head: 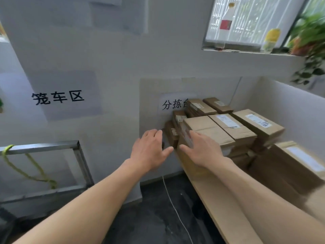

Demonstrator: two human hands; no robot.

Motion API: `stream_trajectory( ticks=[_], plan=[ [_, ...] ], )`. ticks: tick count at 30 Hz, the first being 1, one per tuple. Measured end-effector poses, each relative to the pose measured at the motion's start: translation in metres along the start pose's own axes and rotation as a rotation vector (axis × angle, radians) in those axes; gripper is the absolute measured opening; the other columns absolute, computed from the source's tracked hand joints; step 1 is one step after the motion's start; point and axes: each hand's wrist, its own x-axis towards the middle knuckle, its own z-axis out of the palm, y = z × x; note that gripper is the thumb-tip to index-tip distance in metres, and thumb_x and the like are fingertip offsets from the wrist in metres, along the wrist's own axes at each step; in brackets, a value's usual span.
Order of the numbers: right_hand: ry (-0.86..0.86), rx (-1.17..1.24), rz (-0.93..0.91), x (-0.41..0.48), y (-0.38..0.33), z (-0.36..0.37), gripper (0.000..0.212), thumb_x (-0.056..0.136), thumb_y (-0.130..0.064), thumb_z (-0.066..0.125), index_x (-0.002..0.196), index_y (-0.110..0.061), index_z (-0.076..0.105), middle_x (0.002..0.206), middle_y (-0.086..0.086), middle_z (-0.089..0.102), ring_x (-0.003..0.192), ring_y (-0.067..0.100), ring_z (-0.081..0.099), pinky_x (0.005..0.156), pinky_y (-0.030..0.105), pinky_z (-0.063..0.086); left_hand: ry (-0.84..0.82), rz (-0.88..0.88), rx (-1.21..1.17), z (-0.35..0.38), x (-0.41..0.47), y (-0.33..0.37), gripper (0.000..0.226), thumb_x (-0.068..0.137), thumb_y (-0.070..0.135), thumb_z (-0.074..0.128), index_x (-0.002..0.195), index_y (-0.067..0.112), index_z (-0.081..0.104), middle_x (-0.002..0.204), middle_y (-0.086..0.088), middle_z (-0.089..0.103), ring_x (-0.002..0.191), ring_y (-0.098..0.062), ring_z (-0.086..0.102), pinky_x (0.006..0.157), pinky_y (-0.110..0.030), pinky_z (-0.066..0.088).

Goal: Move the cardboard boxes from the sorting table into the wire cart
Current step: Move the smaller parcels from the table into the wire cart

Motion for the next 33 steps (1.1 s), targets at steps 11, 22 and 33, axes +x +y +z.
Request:
stream_trajectory(
  ticks=[11, 22, 33],
  plan=[
    [0.040, 0.005, 0.255, -0.016, 0.174, -0.016, 0.059, 0.091, -0.064, 0.056, 0.132, -0.022, 0.053, 0.127, 0.001, 0.064, 0.118, 0.022, 0.060, 0.092, 0.042, 0.053, -0.071, 0.237, -0.075, 0.074, 0.076, 0.149, 0.073, 0.093, 0.062, 0.053, 0.148, 0.016, 0.040, 0.148, -0.004, 0.048, 0.135, -0.022, 0.045, 0.104, -0.041, 0.044],
    [-0.012, -0.077, 0.597, -0.047, 0.393, -0.044, 0.048, 0.090, -0.063, 0.053, 0.115, -0.022, 0.056, 0.116, 0.001, 0.065, 0.109, 0.027, 0.059, 0.074, 0.037, 0.043, -0.275, 0.336, -0.146, 0.182, 0.133, 0.330, 0.063, 0.093, 0.063, 0.050, 0.138, 0.018, 0.048, 0.140, -0.002, 0.053, 0.127, -0.024, 0.050, 0.093, -0.041, 0.046],
    [-0.105, -0.092, 0.759, -0.037, 0.521, -0.035, 0.050, 0.084, -0.067, 0.056, 0.109, -0.024, 0.057, 0.112, 0.004, 0.064, 0.102, 0.029, 0.059, 0.070, 0.035, 0.040, -0.469, 0.282, -0.158, 0.259, 0.159, 0.408, 0.064, 0.094, 0.066, 0.045, 0.133, 0.015, 0.050, 0.134, -0.004, 0.054, 0.119, -0.026, 0.054, 0.087, -0.038, 0.045]
  ],
)
